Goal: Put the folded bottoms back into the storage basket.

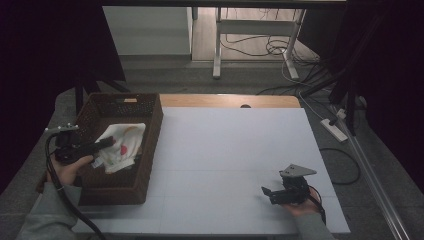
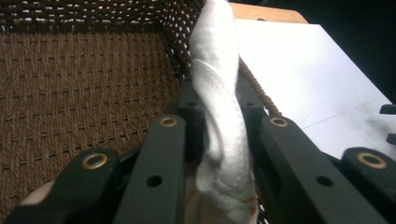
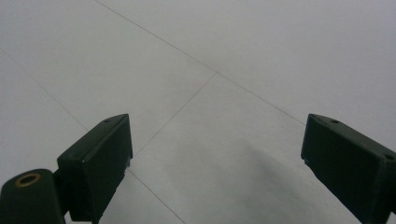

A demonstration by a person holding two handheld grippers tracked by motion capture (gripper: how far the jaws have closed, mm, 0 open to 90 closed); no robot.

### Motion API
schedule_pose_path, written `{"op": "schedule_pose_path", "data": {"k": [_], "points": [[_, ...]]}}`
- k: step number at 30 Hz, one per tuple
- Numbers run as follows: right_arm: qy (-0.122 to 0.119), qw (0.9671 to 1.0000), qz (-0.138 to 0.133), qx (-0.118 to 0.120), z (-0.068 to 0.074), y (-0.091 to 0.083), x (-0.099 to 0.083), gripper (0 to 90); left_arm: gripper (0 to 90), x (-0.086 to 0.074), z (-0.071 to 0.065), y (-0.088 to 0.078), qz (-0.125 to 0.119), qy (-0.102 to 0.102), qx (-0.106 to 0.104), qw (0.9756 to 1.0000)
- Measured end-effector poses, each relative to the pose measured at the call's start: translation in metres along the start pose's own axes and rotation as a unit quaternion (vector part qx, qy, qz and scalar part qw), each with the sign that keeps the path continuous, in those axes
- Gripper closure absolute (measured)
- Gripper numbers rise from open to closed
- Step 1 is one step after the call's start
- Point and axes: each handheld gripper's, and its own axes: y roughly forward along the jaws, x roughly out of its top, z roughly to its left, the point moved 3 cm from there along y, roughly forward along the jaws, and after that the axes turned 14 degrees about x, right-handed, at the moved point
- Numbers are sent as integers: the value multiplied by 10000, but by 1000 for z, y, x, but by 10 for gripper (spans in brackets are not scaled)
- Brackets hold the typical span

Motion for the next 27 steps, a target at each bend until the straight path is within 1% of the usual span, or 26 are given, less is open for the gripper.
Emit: {"op": "schedule_pose_path", "data": {"k": [7,9,10,11,14,18,23,27], "points": [[-1,10000,1,0,0,0,0,94,774,1,6,10,166,-49,104,9998],[-1,10000,1,-1,0,0,0,94,774,2,7,13,226,-41,128,9997],[0,10000,5,0,0,0,0,94,774,3,9,18,304,-21,154,9994],[0,10000,5,0,0,0,0,94,774,3,9,18,304,-21,154,9994],[-3,10000,2,-2,0,0,0,94,773,7,12,25,402,-16,178,9990],[-2,10000,-1,0,0,0,0,94,772,9,15,33,515,12,253,9984],[-5,10000,6,0,0,0,0,94,768,11,18,40,588,37,348,9977],[-8,10000,7,2,0,0,0,94,763,11,22,44,643,-7,424,9970]]}}
